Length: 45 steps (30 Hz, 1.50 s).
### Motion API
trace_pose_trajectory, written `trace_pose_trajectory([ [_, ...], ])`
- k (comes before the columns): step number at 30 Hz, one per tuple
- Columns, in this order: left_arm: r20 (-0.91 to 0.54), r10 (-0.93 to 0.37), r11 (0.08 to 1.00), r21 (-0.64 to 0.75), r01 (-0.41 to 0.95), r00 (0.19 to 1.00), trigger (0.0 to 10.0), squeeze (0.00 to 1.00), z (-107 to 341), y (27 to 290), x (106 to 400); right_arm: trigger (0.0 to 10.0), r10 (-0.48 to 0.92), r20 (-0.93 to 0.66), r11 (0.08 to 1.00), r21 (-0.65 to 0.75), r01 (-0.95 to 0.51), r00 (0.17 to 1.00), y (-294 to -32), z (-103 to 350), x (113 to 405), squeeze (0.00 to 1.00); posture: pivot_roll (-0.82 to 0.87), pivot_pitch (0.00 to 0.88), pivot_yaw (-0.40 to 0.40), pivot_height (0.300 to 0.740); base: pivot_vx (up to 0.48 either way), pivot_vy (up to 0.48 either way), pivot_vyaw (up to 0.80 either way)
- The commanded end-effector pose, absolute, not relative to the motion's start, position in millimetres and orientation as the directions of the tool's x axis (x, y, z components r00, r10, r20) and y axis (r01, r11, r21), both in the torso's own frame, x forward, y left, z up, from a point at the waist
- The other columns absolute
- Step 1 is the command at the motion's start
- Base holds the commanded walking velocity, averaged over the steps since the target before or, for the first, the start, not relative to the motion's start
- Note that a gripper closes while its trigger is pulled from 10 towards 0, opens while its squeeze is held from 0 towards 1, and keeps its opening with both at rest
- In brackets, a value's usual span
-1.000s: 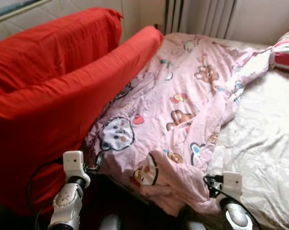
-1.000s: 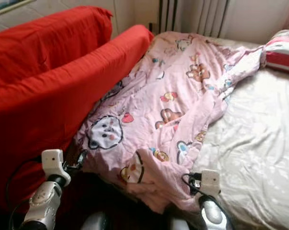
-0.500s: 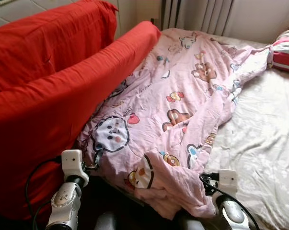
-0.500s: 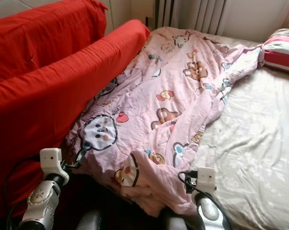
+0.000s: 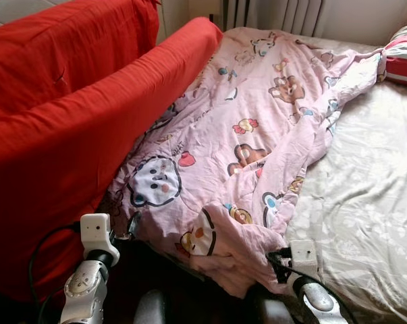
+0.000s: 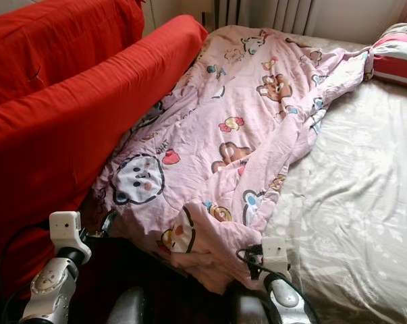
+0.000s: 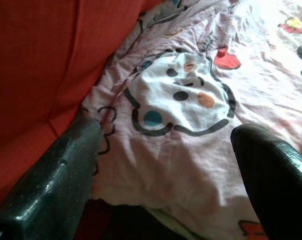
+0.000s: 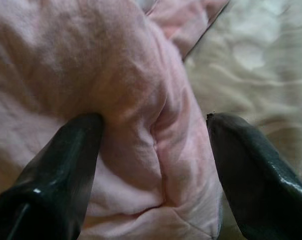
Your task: Clean up the room
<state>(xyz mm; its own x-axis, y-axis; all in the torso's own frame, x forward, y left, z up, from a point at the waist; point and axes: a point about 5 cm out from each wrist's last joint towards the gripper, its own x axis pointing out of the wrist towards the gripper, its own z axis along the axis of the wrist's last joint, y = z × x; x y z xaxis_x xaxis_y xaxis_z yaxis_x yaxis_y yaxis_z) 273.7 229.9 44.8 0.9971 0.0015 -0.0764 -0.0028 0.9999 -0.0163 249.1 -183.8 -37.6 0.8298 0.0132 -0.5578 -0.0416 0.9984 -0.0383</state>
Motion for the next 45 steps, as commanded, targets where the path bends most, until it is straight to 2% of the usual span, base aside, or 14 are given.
trace_pose_trajectory([
  [1, -0.096, -0.003, 1.0, 0.003, 0.004, 0.995, 10.0, 0.0, 44, 234, 270, 10.0, 0.028, -0.568, 0.999, -0.016, -0.044, 0.822, -181, -39, 249, 0.01, 0.06, 0.174, 0.034, 0.621, 0.0, 0.0, 0.0],
  [2, -0.097, -0.004, 1.0, 0.006, 0.005, 0.995, 10.0, 0.0, 44, 234, 269, 10.0, 0.025, -0.566, 1.0, 0.004, -0.028, 0.824, -181, -38, 249, 0.35, 0.06, 0.177, 0.034, 0.621, 0.0, 0.0, 0.0],
  [3, -0.097, -0.004, 1.0, 0.006, 0.005, 0.995, 10.0, 0.0, 44, 234, 269, 10.0, 0.022, -0.566, 1.0, 0.015, -0.016, 0.824, -181, -38, 249, 0.35, 0.06, 0.177, 0.034, 0.621, 0.0, 0.0, 0.0],
  [4, -0.098, -0.004, 1.0, 0.007, 0.005, 0.995, 10.0, 0.0, 44, 234, 268, 10.0, 0.015, -0.57, 0.999, 0.038, 0.008, 0.822, -181, -39, 249, 0.99, 0.07, 0.181, 0.034, 0.621, 0.0, 0.0, 0.0],
  [12, -0.103, -0.007, 1.0, 0.007, 0.007, 0.995, 10.0, 0.0, 45, 233, 268, 10.0, 0.011, -0.568, 0.994, 0.094, 0.051, 0.823, -178, -40, 248, 1.0, 0.07, 0.189, 0.031, 0.621, 0.0, 0.0, 0.0],
  [14, -0.1, -0.005, 1.0, 0.005, 0.006, 0.995, 10.0, 0.0, 47, 232, 269, 10.0, 0.023, -0.496, 0.984, 0.166, 0.069, 0.868, -179, -33, 253, 1.0, 0.07, 0.189, 0.03, 0.621, 0.0, 0.0, 0.0],
  [18, -0.097, -0.006, 1.0, 0.004, 0.006, 0.995, 10.0, 0.0, 48, 232, 270, 10.0, 0.009, -0.441, 0.988, 0.141, 0.059, 0.898, -183, -26, 256, 1.0, 0.06, 0.19, 0.029, 0.621, 0.0, 0.0, 0.0],
  [20, -0.095, -0.008, 1.0, 0.003, 0.008, 0.995, 10.0, 0.0, 49, 231, 271, 10.0, -0.007, -0.421, 0.993, 0.104, 0.057, 0.907, -188, -24, 255, 0.99, 0.06, 0.191, 0.028, 0.621, 0.0, 0.0, 0.0],
  [21, -0.095, -0.008, 1.0, 0.002, 0.009, 0.995, 10.0, 0.0, 49, 230, 271, 10.0, -0.009, -0.42, 0.994, 0.096, 0.054, 0.908, -190, -24, 255, 0.55, 0.06, 0.189, 0.027, 0.621, 0.0, 0.0, 0.0],
  [22, -0.094, -0.008, 1.0, 0.0, 0.008, 0.996, 10.0, 0.0, 49, 230, 272, 10.0, -0.005, -0.418, 0.996, 0.075, 0.04, 0.908, -193, -24, 253, 0.0, 0.06, 0.189, 0.027, 0.621, 0.0, 0.0, 0.0],
  [31, -0.09, -0.014, 1.0, -0.005, 0.014, 0.996, 10.0, 0.0, 51, 227, 278, 10.0, 0.086, -0.421, 0.996, 0.027, -0.082, 0.903, -205, -22, 249, 0.0, 0.04, 0.183, 0.028, 0.621, 0.0, 0.0, 0.0],
  [37, -0.088, -0.016, 1.0, -0.006, 0.016, 0.996, 10.0, 0.0, 53, 228, 279, 10.0, 0.133, -0.441, 0.991, 0.032, -0.132, 0.888, -206, -24, 247, 0.0, 0.04, 0.179, 0.032, 0.621, 0.0, 0.0, 0.0],
  [42, -0.088, -0.02, 1.0, -0.001, 0.02, 0.996, 10.0, 0.0, 53, 229, 280, 10.0, 0.225, -0.476, 0.968, 0.012, -0.25, 0.85, -202, -26, 243, 0.0, 0.04, 0.177, 0.037, 0.621, 0.0, 0.0, 0.0],
  [45, -0.087, -0.02, 1.0, 0.0, 0.02, 0.996, 10.0, 0.0, 54, 229, 280, 10.0, 0.231, -0.47, 0.967, 0.016, -0.254, 0.852, -203, -25, 244, 0.0, 0.04, 0.176, 0.038, 0.621, 0.0, 0.0, 0.0],
])
